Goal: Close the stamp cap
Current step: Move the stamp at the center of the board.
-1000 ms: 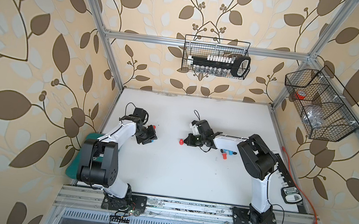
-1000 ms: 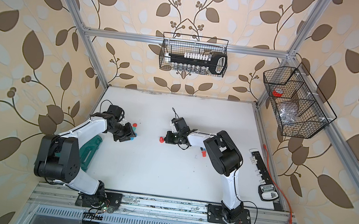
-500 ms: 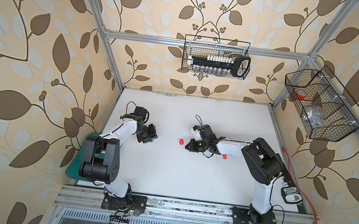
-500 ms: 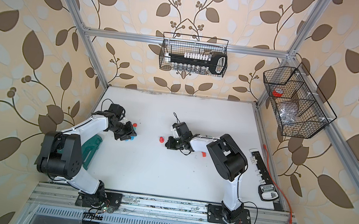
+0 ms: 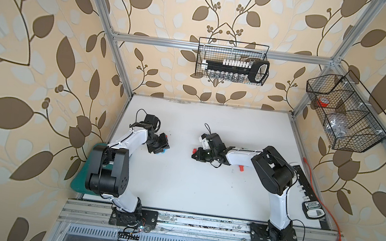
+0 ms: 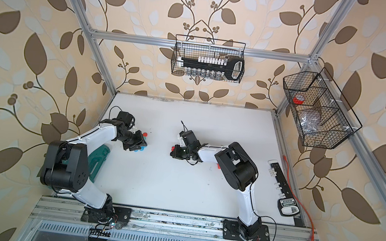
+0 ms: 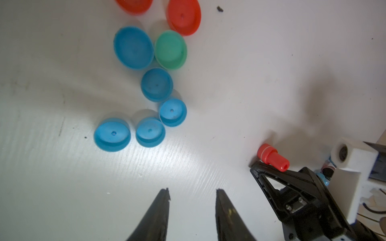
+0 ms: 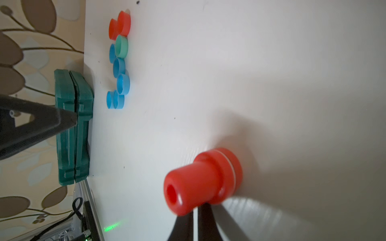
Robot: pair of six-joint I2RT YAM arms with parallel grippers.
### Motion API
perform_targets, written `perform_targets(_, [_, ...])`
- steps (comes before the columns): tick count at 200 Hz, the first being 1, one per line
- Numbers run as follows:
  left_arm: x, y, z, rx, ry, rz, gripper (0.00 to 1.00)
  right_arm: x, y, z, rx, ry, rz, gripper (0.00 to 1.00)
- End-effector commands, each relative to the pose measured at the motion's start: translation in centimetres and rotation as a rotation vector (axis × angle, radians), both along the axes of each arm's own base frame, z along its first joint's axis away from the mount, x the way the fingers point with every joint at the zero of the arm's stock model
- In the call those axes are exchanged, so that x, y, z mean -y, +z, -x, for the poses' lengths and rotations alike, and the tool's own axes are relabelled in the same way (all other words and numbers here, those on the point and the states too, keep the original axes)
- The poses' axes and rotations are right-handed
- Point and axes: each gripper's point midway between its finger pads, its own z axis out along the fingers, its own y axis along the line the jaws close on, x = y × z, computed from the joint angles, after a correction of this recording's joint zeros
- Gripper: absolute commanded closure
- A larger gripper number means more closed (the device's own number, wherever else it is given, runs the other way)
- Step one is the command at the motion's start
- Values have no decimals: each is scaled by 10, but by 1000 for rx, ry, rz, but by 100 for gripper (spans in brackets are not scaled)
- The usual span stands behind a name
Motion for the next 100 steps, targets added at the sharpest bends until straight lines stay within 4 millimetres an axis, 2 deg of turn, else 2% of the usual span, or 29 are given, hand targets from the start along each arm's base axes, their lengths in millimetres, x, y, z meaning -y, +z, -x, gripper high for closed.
perform_targets(1, [-7,6,-8,15,19,-14,61,19,-34,-3,-68,-65,89,100])
perform_targets(54, [-8,4,-9,11,16,-20,61,39,-38,-34,-67,-134,79,100])
perform_targets(100, [-8,2,-9,5,20,-21,61,38,-37,-64,-55,-165,45,100])
